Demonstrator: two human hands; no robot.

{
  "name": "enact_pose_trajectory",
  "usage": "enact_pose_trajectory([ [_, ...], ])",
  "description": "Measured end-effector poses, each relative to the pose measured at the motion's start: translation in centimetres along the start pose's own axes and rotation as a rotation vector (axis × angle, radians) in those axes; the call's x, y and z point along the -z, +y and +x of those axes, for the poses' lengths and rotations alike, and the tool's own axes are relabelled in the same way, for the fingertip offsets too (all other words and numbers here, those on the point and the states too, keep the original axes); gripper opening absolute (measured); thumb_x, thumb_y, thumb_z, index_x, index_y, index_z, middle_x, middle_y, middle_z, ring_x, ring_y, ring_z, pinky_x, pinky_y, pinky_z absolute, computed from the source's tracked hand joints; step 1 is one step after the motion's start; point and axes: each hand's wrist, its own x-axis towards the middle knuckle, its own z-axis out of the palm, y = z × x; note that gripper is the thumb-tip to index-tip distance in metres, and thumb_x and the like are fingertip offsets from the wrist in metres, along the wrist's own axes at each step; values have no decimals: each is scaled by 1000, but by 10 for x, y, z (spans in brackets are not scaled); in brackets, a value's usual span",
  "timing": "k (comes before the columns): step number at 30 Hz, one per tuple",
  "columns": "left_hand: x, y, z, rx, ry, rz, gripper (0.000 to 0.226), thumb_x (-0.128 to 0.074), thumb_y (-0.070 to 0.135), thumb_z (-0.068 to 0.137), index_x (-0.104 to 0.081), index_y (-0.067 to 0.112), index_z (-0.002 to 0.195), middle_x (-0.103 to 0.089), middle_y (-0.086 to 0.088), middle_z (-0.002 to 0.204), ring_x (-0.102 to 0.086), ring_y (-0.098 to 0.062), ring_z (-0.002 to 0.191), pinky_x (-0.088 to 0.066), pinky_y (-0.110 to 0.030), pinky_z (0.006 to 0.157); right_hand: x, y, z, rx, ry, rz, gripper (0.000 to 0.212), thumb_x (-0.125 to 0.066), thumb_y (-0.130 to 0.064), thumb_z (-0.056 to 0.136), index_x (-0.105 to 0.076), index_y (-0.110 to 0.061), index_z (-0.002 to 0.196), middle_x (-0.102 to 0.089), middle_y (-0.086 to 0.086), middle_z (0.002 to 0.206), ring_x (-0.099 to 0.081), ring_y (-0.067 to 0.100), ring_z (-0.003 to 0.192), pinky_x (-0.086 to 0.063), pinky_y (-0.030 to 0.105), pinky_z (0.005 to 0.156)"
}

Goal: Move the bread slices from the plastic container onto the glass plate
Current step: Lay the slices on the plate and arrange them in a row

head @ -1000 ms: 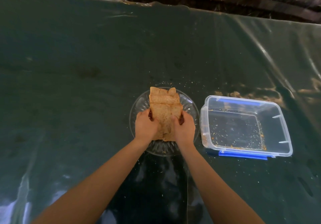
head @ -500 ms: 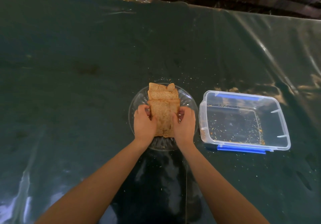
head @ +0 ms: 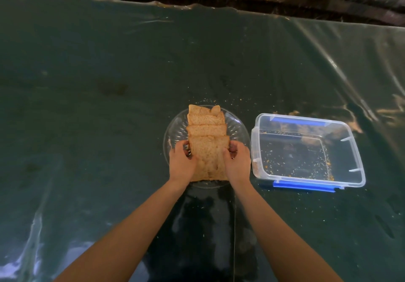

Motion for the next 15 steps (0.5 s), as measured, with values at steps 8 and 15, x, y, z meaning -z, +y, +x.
enact_pose_trajectory([
  [8,0,3,-1,5,-31,70,53,-57,19,85,-44,22,136,-46,-13,134,-51,-30,121,-46,-50,102,-2,-3,6,-33,-135,-81,43,-57,-25,89,-50,-10,129,-56,11,125,-57,22,109,-47,38,101],
  [15,2,4,0,-17,-61,36,46,-58,13,84,-53,21,129,-58,-10,126,-58,-25,113,-50,-47,97,-3,-5,6,-42,-154,-104,32,-59,-20,87,-58,-6,115,-62,13,114,-59,25,104,-48,42,99],
])
